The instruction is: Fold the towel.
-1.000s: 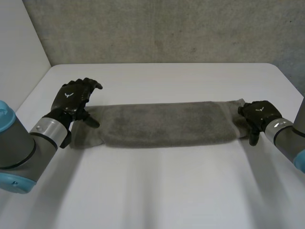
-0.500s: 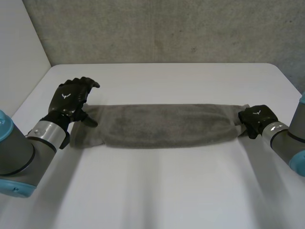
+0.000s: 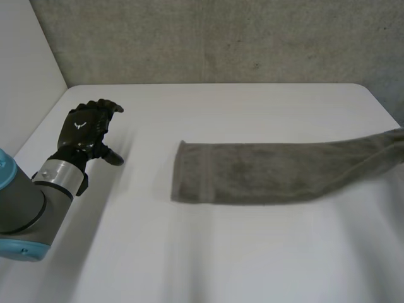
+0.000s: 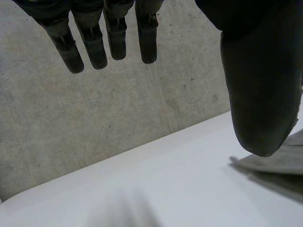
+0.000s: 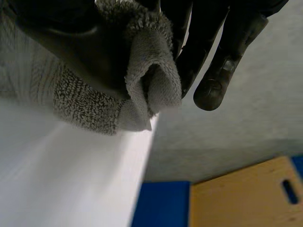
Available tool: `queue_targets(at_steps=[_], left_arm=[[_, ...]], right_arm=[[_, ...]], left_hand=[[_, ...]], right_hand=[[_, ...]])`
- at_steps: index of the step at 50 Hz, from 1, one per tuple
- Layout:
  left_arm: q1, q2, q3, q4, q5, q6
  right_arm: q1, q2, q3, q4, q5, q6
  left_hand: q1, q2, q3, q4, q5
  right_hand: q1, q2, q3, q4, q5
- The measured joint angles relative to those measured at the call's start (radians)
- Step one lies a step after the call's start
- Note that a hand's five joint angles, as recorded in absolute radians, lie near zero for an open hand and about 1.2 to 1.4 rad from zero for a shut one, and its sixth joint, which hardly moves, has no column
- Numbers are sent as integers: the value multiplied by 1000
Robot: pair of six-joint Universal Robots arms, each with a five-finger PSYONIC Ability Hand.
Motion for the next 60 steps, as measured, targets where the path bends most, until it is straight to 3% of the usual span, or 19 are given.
queue_targets(at_steps=[5,12,16,21,23,25,30,34,41,48,60], left_arm=[[0,0,0,0,1,1],[-1,0,-1,0,1,1],[0,0,-1,0,1,2],[0,0,-1,0,1,2],[0,0,-2,0,1,2],[-1,-1,-2,0,1,2],[-4,-1,-3,0,1,3],[-7,-1,-3,0,1,3],[-13,-2,-5,0,1,3],[-15,-2,-8,0,1,3],[-19,-5,-16,1,2,3]], right_arm=[[100,-43,-83,37,34,-3],[450,-68,-166,40,91,-3],[690,-19,-183,23,115,-6],[884,75,-185,-12,125,-14],[937,118,-185,-28,127,-20],[978,168,-184,-45,130,-35],[997,221,-178,-59,155,-72],[979,207,-168,-59,192,-85],[887,74,-96,-55,238,-66],[748,-83,68,-48,215,57],[478,-164,398,-55,-3,222]], left_hand=[[0,0,0,0,0],[0,0,0,0,0],[0,-1,0,-1,-2],[0,-1,0,-5,-3],[0,-1,0,-5,-3],[0,-1,0,-5,-3],[0,-2,0,-5,-3],[0,-2,0,-5,-3],[0,-2,0,-5,-3],[0,-3,0,-5,-3],[0,-3,0,-5,-3]], right_hand=[[1,4,5,0,0],[2,4,21,0,0],[2,5,21,4,0],[-5,1,11,-8,-8],[-64,-43,-53,-86,-73],[-292,-275,-290,-316,-313],[-781,-760,-774,-799,-819],[-875,-863,-875,-907,-934],[-884,-875,-888,-925,-950],[-884,-875,-888,-924,-934],[-812,-790,-805,-834,-815]])
